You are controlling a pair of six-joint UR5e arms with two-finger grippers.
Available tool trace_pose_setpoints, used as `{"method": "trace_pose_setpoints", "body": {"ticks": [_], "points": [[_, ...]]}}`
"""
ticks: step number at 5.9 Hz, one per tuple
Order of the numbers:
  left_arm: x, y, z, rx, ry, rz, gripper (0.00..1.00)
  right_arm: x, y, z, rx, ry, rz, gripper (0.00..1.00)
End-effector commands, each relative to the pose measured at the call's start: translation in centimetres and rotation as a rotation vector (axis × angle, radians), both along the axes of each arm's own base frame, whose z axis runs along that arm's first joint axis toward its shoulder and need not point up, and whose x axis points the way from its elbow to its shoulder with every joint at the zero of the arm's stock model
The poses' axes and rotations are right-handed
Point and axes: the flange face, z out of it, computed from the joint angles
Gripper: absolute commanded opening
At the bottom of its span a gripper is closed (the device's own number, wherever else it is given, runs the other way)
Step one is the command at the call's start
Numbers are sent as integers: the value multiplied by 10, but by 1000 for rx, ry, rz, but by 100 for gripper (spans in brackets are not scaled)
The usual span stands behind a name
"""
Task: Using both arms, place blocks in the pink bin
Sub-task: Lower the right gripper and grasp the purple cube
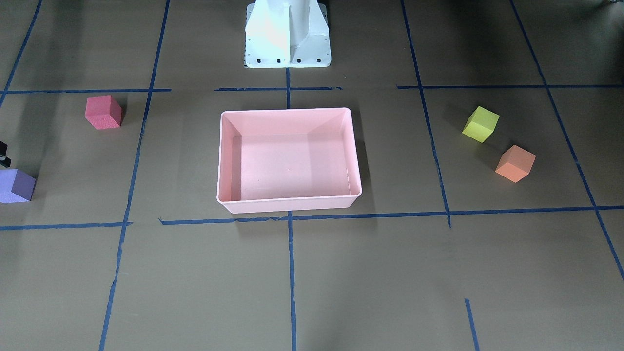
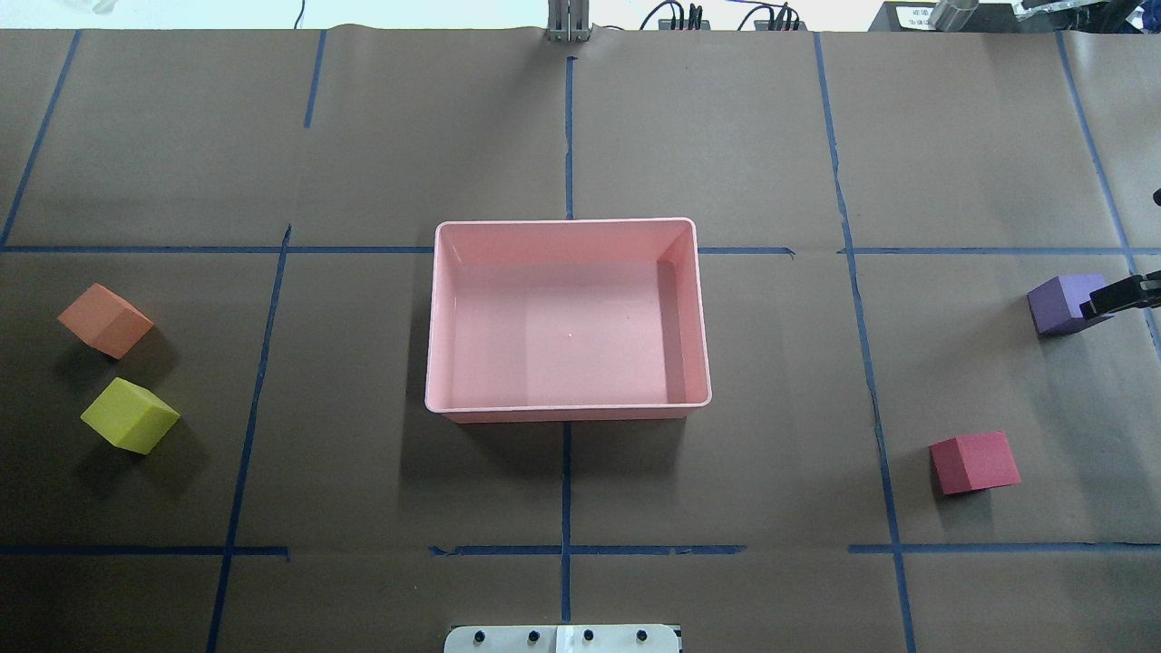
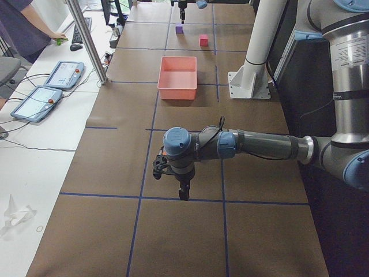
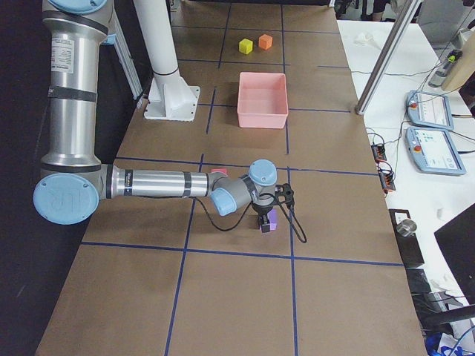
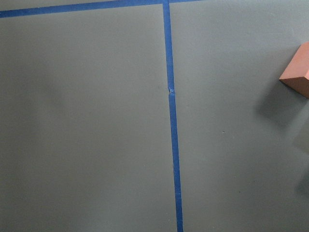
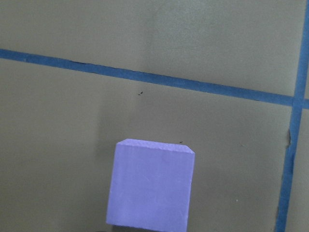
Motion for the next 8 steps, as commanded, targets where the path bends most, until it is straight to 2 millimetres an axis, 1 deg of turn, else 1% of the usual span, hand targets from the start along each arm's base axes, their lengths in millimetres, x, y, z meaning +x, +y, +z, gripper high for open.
{"method": "trace_pose_setpoints", "body": {"ticks": [1, 2, 3, 4, 5, 6, 7, 8], "points": [[0, 1, 1, -4, 0, -1, 100, -19, -3, 10, -8, 22, -28, 100], [0, 2, 2, -5, 0, -1, 100, -29, -9, 18, -12, 40, -38, 100], [0, 2, 2, -7, 0, 1, 100, -43, -20, 24, -16, 54, -52, 100], [0, 2, 2, -7, 0, -1, 100, -46, -22, 27, -18, 59, -56, 85], [0, 3, 3, -8, 0, -1, 100, -46, -23, 25, -13, 57, -59, 37], [0, 3, 2, -7, 0, -1, 100, -50, -28, 10, 3, 38, -57, 34], [0, 3, 2, -7, 0, -1, 100, -55, -35, -28, 48, 6, -55, 35], [0, 3, 2, -4, 0, -1, 100, -74, -52, -82, 44, -57, -32, 35]]}}
